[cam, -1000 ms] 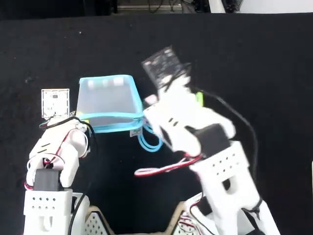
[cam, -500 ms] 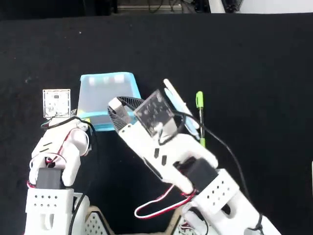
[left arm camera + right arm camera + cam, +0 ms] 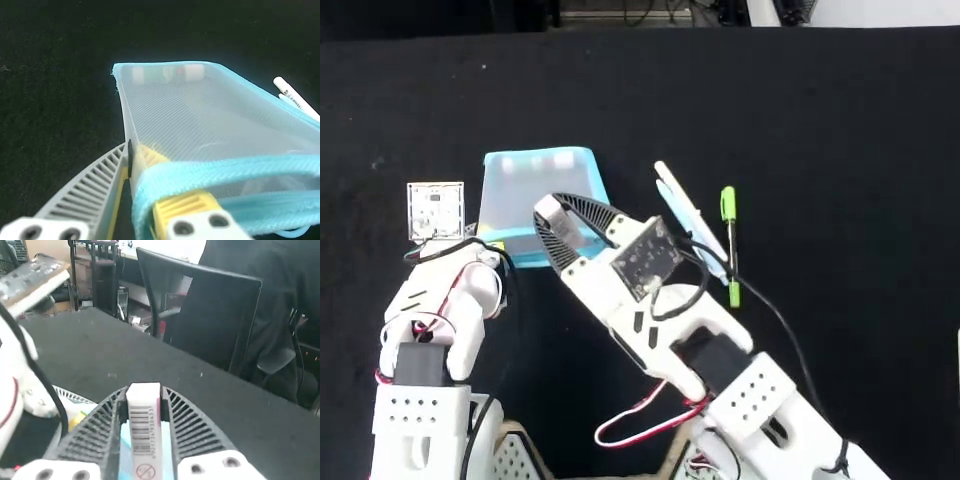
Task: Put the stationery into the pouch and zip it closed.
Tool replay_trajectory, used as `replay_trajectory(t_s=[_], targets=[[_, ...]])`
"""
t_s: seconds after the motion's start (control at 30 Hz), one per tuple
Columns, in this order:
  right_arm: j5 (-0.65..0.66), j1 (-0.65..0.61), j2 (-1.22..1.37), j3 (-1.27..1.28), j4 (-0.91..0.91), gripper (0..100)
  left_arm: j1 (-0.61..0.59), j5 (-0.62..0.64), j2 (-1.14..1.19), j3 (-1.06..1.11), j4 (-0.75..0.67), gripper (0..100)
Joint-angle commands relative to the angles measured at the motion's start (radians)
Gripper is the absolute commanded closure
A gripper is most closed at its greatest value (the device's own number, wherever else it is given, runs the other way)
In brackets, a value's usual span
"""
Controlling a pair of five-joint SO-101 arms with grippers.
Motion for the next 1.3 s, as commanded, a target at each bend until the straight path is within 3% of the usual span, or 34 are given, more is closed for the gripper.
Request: replay_trajectory(t_s=[0.0,0.23,0.53,0.93,1.07,1.27], targets=[[-0.008,-0.018,-0.116,-0.012,0.006,98.7,0.013,0.014,-0.009,-0.074,0.049,97],[0.000,-0.147,-0.361,0.019,0.163,98.7,0.005,0.005,0.002,-0.234,0.221,97],[0.000,-0.150,-0.358,0.116,-0.025,98.7,0.012,-0.035,0.005,-0.409,0.377,97],[0.000,-0.146,-0.357,0.130,-0.034,98.7,0.005,-0.029,0.391,-0.544,0.410,97],[0.000,-0.146,-0.355,0.131,-0.057,98.7,0.012,-0.029,0.405,-0.564,0.434,97],[0.000,-0.144,-0.262,0.185,-0.244,98.7,0.008,-0.029,0.339,-0.555,0.439,97]])
